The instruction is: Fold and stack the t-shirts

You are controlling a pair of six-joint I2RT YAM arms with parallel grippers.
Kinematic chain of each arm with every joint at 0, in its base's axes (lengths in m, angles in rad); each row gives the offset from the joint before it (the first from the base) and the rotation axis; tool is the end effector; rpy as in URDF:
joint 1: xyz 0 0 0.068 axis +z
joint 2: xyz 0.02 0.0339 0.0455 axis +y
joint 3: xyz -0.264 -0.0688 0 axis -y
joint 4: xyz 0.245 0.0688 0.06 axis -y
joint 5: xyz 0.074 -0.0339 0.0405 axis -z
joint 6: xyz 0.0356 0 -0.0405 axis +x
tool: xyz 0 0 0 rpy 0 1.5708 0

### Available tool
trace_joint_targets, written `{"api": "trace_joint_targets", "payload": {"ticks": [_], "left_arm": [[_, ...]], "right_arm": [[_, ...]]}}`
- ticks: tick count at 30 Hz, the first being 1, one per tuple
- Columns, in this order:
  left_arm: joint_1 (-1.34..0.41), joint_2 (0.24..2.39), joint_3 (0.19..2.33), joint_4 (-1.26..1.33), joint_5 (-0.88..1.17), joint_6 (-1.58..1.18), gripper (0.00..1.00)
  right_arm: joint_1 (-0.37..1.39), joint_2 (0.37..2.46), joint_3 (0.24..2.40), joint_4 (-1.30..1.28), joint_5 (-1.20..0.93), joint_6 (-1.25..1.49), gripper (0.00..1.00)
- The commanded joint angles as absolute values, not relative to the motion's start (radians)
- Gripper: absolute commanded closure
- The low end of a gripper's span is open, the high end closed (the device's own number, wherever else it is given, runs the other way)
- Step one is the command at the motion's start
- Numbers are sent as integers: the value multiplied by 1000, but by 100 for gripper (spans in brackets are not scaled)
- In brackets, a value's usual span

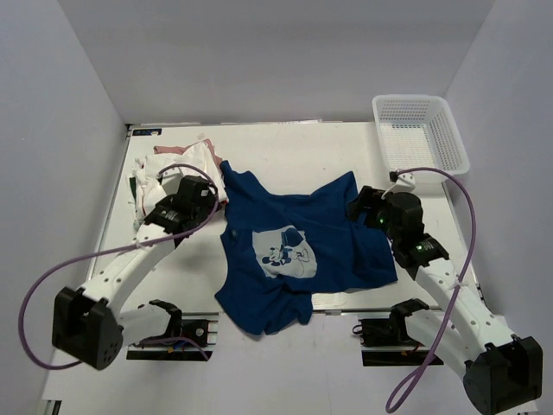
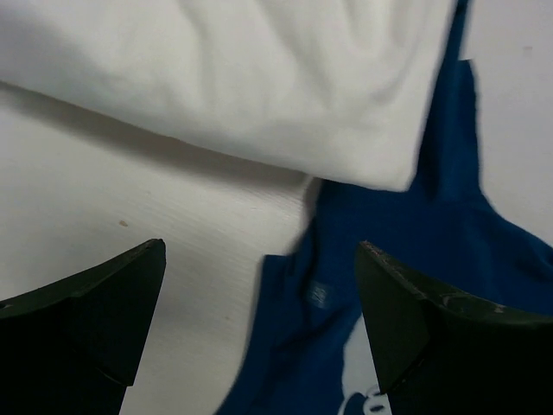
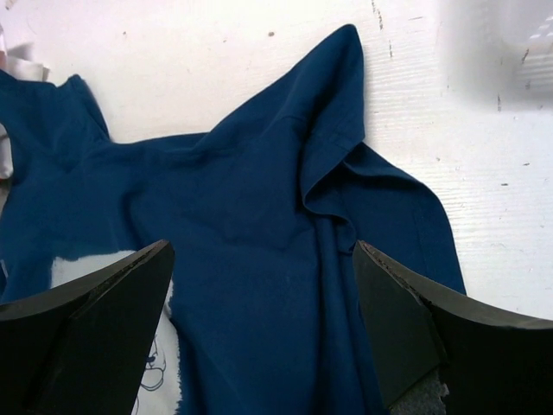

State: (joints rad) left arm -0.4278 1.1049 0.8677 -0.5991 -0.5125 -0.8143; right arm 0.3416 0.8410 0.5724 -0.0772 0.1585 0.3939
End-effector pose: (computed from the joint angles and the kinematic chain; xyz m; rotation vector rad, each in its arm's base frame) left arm 0.2111 -0.0771 0.2722 -0.6584 2.1769 -0.0244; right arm 0.1892 0.0613 0.2661 0.1576 1.9206 0.3435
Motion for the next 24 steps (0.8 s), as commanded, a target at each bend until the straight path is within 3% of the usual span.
{"api": "trace_joint_targets", "payload": {"ticks": [1, 6, 16, 24], "left_arm": [[-376, 1150, 851, -557, -517, -862, 0], [-292, 1178, 815, -473, -528, -862, 0], [-140, 1311, 811, -313, -325, -862, 0], [-84, 1405, 811, -247, -385, -874, 0]], "right_arm": [[344, 854, 563, -29, 144, 373, 10], [344, 879, 564, -29, 138, 365, 10], [342, 937, 578, -32, 114, 342, 10], [344, 997, 603, -34, 84, 324, 10]]}}
